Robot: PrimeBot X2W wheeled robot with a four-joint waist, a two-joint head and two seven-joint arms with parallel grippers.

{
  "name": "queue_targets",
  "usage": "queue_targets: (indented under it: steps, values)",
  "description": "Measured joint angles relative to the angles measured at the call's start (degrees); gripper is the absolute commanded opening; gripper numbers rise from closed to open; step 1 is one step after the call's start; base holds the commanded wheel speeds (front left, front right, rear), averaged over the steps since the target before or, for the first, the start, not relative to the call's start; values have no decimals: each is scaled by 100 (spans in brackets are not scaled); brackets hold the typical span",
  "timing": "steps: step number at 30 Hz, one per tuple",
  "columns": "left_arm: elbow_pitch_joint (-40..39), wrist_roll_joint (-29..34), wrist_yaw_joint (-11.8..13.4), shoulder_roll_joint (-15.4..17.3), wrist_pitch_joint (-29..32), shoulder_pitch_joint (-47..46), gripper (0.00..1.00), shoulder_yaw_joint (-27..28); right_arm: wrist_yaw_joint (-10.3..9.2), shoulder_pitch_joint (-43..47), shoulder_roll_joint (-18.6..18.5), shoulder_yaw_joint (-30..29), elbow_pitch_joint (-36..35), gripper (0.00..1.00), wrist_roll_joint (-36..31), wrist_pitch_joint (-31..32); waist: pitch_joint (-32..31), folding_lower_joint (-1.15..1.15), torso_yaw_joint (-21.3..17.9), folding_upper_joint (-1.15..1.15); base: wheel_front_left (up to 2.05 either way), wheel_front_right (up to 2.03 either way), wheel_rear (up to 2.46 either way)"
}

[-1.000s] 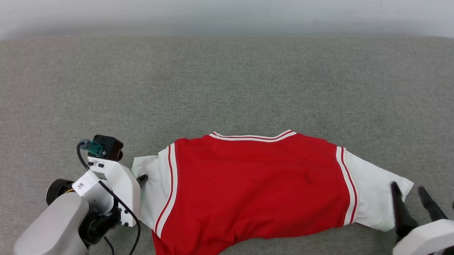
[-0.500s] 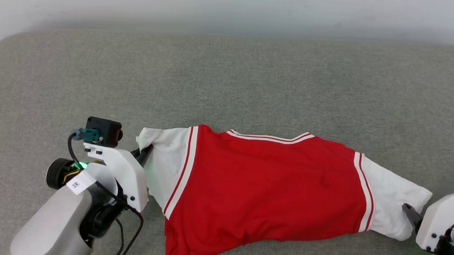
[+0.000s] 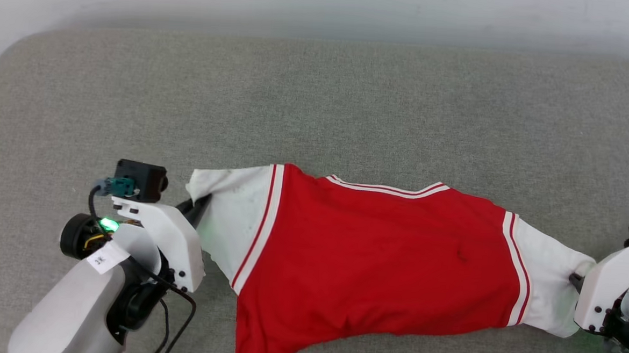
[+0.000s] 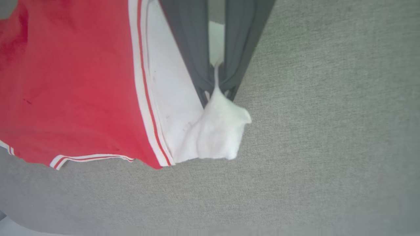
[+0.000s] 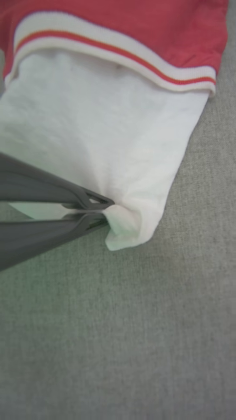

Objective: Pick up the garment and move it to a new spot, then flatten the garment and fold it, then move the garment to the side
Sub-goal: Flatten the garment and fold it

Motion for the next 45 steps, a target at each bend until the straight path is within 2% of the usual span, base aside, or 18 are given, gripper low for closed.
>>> queue_targets:
  steps: [6,14,19,31,32,34,44,45]
  values:
    - [-24,5,71,8,-259,-47,0,171,1,-246,-66,202,-478,0,-1,-336,-201,0,-42,0,0,0,0]
    - [-103,230,288,-20,-687,-881,0,486,1,-918,-87,243,-1144,0,-242,-768,-321,0,-87,0,0,0,0]
    - [194,260,159,-172,-967,-1629,0,622,1,-1680,-71,241,-1230,0,-519,-1159,-258,0,-125,0,0,0,0]
    - [1751,560,-259,-387,-1681,-3953,0,788,1,-4030,-303,466,-379,0,-993,-1984,339,0,-205,0,0,0,0]
    - [2127,670,-342,-396,-1881,-4537,0,805,1,-4665,-383,547,-122,0,-1105,-2161,538,1,-223,0,0,0,0]
    - [2371,725,-420,-403,-2011,-4904,0,820,1,-5061,-404,605,73,0,-1172,-2307,658,1,-243,0,0,0,0]
    - [3211,861,-677,-455,-2538,-6126,0,826,1,-6656,-389,800,936,0,-1359,-2828,1170,0,-387,0,0,0,0]
    - [3452,858,-780,-506,-2620,-6239,0,811,1,-6881,-327,906,1225,0,-1368,-2950,1325,0,-419,0,0,0,0]
